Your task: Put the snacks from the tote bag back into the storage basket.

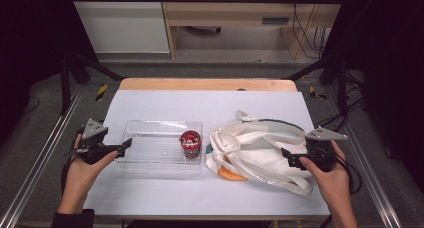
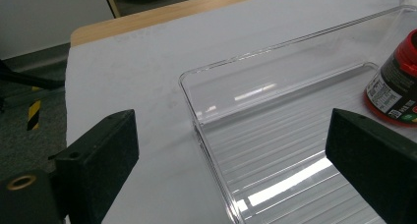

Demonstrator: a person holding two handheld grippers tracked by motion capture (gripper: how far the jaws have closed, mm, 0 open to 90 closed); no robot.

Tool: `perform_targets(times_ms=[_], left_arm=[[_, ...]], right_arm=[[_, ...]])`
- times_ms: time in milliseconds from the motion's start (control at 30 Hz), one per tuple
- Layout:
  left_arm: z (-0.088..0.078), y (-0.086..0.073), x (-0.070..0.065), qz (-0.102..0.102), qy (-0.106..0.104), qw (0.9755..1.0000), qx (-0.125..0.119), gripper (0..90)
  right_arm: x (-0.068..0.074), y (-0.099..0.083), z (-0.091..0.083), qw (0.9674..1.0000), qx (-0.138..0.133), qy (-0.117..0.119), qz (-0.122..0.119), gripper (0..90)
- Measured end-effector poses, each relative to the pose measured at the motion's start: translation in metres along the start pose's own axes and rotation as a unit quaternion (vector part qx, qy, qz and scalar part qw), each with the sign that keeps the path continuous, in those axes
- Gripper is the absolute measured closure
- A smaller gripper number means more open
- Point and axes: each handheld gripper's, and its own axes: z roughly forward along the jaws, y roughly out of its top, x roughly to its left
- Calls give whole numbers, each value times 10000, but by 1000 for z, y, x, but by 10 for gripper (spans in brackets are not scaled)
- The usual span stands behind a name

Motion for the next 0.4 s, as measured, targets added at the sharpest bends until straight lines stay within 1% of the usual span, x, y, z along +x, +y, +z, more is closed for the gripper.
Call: perform_targets(times_ms=[100, 233, 300, 333, 367, 400], left_arm=[[0, 0, 0, 38, 23, 10000, 0, 56], [0, -1, 1, 11, 24, 10000, -11, 56], [0, -1, 1, 1, 43, 10000, -75, 56], [0, -1, 1, 7, 43, 9999, -99, 56], [1, -1, 1, 1, 39, 9999, -97, 56], [1, -1, 1, 24, 38, 10000, -87, 57]], right_arm=[[-1, -6, 3, 9999, 0, -54, 94, 70], [-1, -15, 7, 9997, -19, -27, 241, 72], [-1, -18, 8, 9995, -68, -5, 304, 76], [-1, -18, 8, 9995, -28, 94, 316, 76], [-1, -18, 8, 9997, -12, 67, 215, 76], [-1, -19, 7, 9998, -23, -43, 174, 77]])
